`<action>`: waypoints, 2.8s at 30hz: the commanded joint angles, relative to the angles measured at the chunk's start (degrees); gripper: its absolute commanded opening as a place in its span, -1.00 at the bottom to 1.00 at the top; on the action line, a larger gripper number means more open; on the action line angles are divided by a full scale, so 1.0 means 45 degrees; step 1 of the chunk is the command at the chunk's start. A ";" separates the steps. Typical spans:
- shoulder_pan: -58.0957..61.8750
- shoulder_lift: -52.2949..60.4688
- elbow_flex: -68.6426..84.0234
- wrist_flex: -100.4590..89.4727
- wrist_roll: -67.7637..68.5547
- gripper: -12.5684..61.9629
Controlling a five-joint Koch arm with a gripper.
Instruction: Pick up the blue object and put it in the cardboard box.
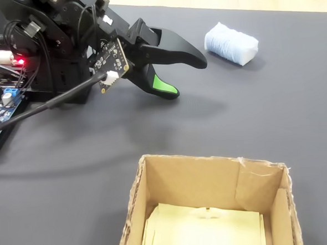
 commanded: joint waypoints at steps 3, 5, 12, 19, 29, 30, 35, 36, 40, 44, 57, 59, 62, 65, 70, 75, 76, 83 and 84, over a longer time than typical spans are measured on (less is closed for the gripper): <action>-0.0020 0.1152 0.0566 0.1250 0.0176 0.25; 0.0000 0.1152 0.0566 0.1250 0.0176 0.25; 0.0000 0.1152 0.0566 0.1250 0.0176 0.25; -0.0020 0.1152 0.0566 0.1250 0.0176 0.25; 0.0000 0.1152 0.0566 0.1250 0.0176 0.25; -0.0020 0.1152 0.0566 0.1250 0.0176 0.25; -0.0020 0.1152 0.0566 0.1250 0.0176 0.25; 0.0000 0.1152 0.0566 0.1250 0.0176 0.25; -0.0020 0.1152 0.0566 0.1250 0.0176 0.25; -0.0020 0.1152 0.0566 0.1250 0.0176 0.25; -0.0020 0.1152 0.0566 0.1250 0.0176 0.25; -0.0020 0.1152 0.0566 0.1250 0.0176 0.25; 0.0000 0.1152 0.0566 0.1250 0.0156 0.25; 0.0000 0.1152 0.0566 0.1250 0.0176 0.25; 0.0000 0.1152 0.0566 0.1270 0.0176 0.25; -0.0020 0.1152 0.0566 0.1250 0.0195 0.25; -0.0039 0.1152 0.0566 0.1211 0.0195 0.25; -0.0254 0.1133 0.0566 0.0820 0.0195 0.25; -0.0254 0.1133 0.0566 0.0703 0.0273 0.25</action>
